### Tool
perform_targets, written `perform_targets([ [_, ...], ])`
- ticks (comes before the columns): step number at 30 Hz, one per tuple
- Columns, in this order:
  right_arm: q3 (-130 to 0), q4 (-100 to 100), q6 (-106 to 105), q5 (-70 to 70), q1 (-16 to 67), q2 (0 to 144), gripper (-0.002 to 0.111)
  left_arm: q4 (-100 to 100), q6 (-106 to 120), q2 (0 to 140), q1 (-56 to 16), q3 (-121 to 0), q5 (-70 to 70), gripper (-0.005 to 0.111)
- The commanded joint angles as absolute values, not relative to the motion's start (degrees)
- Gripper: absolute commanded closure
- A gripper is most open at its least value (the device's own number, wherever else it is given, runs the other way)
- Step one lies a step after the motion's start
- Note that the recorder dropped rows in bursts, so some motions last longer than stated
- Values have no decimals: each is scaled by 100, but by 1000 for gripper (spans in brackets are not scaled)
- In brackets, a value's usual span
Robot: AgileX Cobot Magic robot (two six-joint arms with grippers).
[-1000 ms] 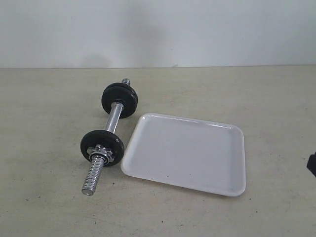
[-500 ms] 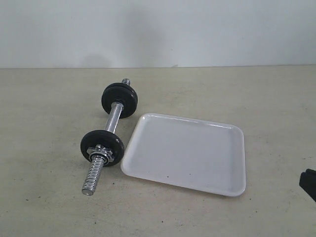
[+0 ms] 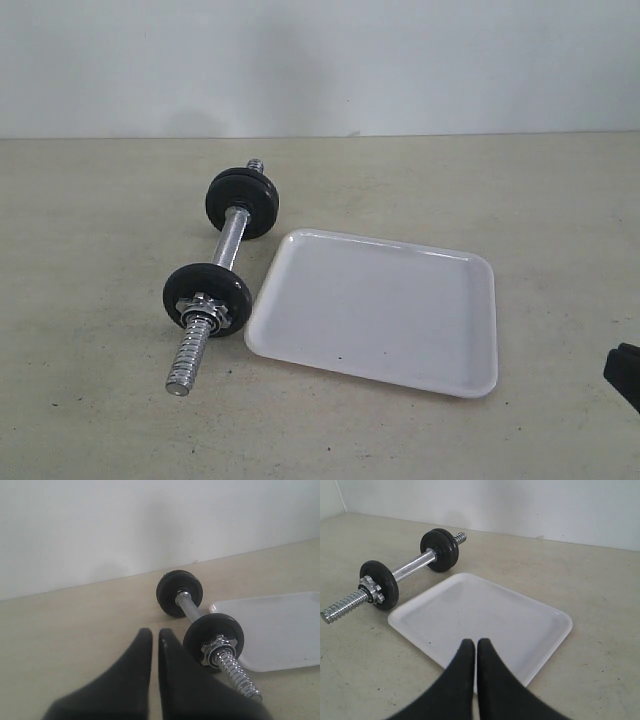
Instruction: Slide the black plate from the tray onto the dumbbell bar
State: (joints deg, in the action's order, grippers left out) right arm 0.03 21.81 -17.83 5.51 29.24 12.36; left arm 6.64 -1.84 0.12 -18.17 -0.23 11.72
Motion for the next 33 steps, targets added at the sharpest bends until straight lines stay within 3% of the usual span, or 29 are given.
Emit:
perform_targets([
  [1, 0, 2205, -1791, 522, 2916, 1211, 109, 712, -162, 0, -1846, 0, 1166, 102],
  [21, 0, 2118, -2332, 548, 2866, 1168, 109, 712, -162, 0, -1846, 0, 1166, 102],
  [33, 0, 2131, -2729, 669, 918, 505, 109, 712, -162, 0, -1846, 0, 1166, 102],
])
